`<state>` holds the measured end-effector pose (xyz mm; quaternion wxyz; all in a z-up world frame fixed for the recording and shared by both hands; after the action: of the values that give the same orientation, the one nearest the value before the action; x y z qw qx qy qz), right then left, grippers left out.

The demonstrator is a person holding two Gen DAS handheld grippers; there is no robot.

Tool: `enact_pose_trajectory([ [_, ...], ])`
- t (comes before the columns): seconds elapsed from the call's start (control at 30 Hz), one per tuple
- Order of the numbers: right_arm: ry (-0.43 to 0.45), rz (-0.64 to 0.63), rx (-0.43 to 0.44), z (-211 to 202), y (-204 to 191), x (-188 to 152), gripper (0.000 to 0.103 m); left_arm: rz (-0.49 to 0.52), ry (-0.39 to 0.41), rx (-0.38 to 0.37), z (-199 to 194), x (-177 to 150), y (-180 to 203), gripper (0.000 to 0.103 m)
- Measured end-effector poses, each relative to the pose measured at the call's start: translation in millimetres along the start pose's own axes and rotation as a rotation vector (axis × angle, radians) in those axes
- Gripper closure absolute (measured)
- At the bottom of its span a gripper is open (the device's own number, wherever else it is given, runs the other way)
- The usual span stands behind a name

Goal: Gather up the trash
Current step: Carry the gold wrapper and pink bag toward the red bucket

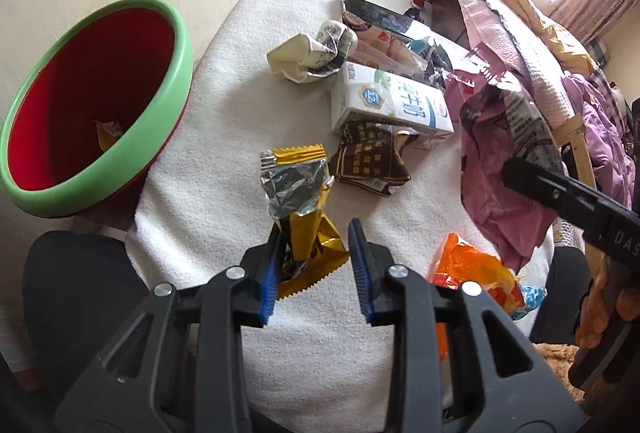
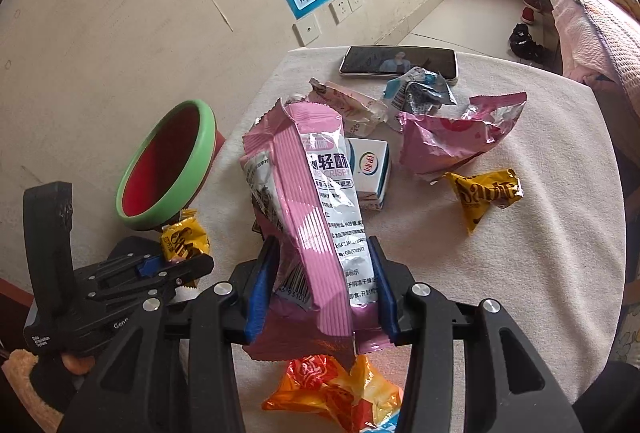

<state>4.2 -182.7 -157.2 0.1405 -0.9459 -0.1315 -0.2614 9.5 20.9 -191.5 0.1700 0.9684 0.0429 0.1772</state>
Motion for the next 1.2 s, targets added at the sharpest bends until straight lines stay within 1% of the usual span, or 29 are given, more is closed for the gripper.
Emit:
enact_pose_trajectory([
  [0.3,0.007,-0.039,0.016,4.4,-17.5,6.3,0.060,-0.036,0.094,0.013,-21.3,28.4,-9.4,0.073],
  [0.6,0.024,-0.100,0.045,11.8,-42.7,25.4,0.060,-0.091,0.150,0.039,-36.2,44.7,-34.6,0.073],
  [0.83,0.012,-0.159,0.072,20.1,-64.1,32.0,0.060,-0.123,0.169,0.055,-38.7,48.2,-48.8,0.073],
  [1.2,0.006,-0.197,0.075,29.3,-79.1,40.4,0.060,-0.146,0.175,0.074,-39.6,50.0,-62.0,0.073],
])
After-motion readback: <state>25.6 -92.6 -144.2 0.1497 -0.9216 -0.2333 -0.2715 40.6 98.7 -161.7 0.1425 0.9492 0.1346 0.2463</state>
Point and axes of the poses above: each gripper's, at about its wrist camera, not at the fingertips, and z roughly the way its jaws point, y to its right, x to its top, the point moved 3 cm from there along z, roughly the way its jaws point, and after that the axes turned 14 degrees about -z, right-handed, at the moved point
